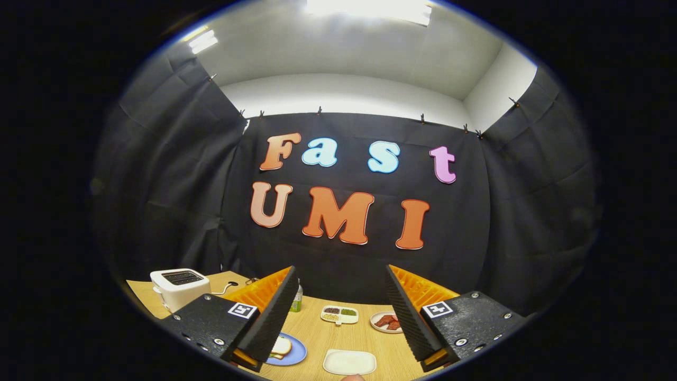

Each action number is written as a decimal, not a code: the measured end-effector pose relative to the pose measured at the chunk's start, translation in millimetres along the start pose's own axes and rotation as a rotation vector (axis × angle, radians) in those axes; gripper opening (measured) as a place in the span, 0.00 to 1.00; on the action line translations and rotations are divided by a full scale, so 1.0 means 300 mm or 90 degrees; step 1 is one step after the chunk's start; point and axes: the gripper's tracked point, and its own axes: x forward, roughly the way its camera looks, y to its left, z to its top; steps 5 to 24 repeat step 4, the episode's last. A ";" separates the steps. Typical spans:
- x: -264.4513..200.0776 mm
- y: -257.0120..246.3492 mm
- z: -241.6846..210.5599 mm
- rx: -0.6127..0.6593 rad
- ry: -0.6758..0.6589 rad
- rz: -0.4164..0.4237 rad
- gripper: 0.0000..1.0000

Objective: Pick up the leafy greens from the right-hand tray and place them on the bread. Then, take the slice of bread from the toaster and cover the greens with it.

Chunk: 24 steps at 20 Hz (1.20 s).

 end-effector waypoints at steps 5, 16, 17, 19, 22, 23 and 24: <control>0.005 -0.005 -0.002 -0.006 0.003 -0.006 0.98; 0.005 -0.005 -0.002 -0.006 0.003 -0.006 0.98; 0.005 -0.005 -0.002 -0.006 0.003 -0.006 0.98; 0.005 -0.005 -0.002 -0.006 0.003 -0.006 0.98; 0.005 -0.005 -0.002 -0.006 0.003 -0.006 0.98; 0.005 -0.005 -0.002 -0.006 0.003 -0.006 0.98; 0.005 -0.005 -0.002 -0.006 0.003 -0.006 0.98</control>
